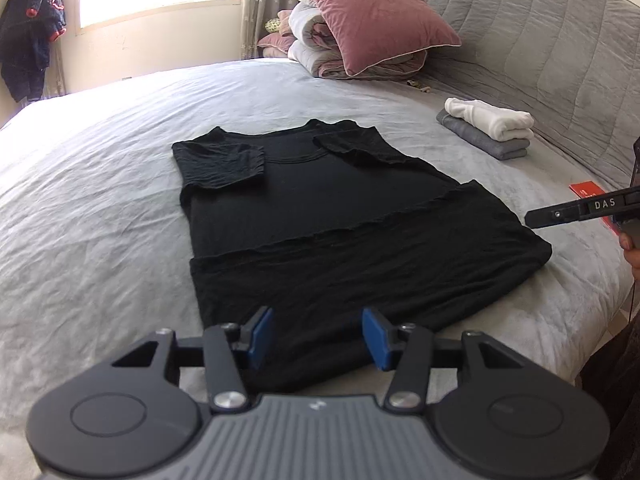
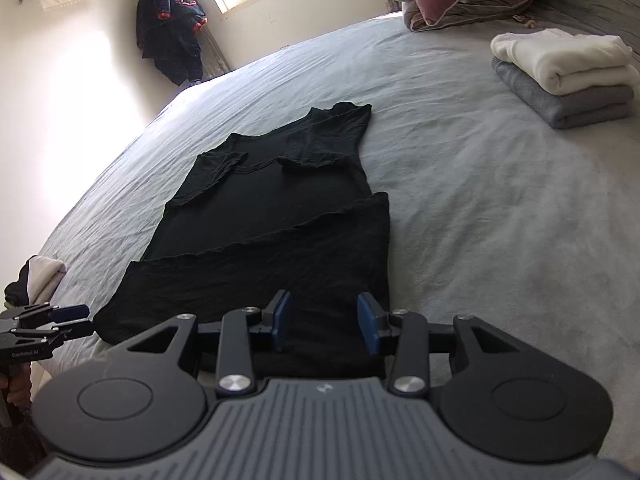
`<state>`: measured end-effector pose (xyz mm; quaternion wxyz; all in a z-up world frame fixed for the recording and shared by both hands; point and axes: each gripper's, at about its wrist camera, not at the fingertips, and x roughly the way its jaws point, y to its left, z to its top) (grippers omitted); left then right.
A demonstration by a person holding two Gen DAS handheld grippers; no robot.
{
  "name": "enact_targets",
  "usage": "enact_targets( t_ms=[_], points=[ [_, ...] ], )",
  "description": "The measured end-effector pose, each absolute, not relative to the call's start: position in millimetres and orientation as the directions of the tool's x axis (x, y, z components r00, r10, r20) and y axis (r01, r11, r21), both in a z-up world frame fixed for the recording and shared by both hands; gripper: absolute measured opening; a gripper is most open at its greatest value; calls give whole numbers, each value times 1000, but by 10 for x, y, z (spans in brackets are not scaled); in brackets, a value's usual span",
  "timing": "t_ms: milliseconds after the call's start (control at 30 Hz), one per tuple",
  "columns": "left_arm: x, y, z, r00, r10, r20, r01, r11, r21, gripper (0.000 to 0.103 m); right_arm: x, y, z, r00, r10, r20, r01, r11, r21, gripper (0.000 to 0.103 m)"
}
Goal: Fold clothes
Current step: 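Open both tools and release the folded black shirt, then move both tools to the shirt's long side edge and close on it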
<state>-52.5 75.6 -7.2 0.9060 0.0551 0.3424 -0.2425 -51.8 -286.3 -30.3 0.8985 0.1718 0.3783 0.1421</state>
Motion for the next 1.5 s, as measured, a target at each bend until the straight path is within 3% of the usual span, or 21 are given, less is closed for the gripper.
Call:
enact_targets(
  t_ms=[167,300,433,700,900,1200,1500],
  points=[
    [-365,486,-349,631,-409,-660,503,862,-53,50,-427,-2401,-246,678,354,-644,-245,935,256,41],
    [-394,707,-485,638,-408,-653,501,864,-51,50,-398,-2390,-448,672,311,-672,-256,949,183,38],
    [-442,1093,-438,635,-385,-670,462,884,-70,50,-481,-2814,-413,672,316,-670,-207,949,239,37],
    [-582,1325,-200,668,-335,-664,453,892,6,50,-689,-3330,-212,686,324,-652,-139,937,319,42],
    [-753,1159,-40,670,-396,-628,574,812,101,50,-835,-3132,-51,681,303,-666,-287,948,138,49],
    [-812,868,-336,645,-308,-700,683,642,348,50,-911,-2796,-188,649,259,-715,-452,888,-89,49],
    [-781,861,-361,631,-302,-715,710,596,375,51,-844,-2632,-374,657,191,-729,-531,804,-269,49]
  ],
)
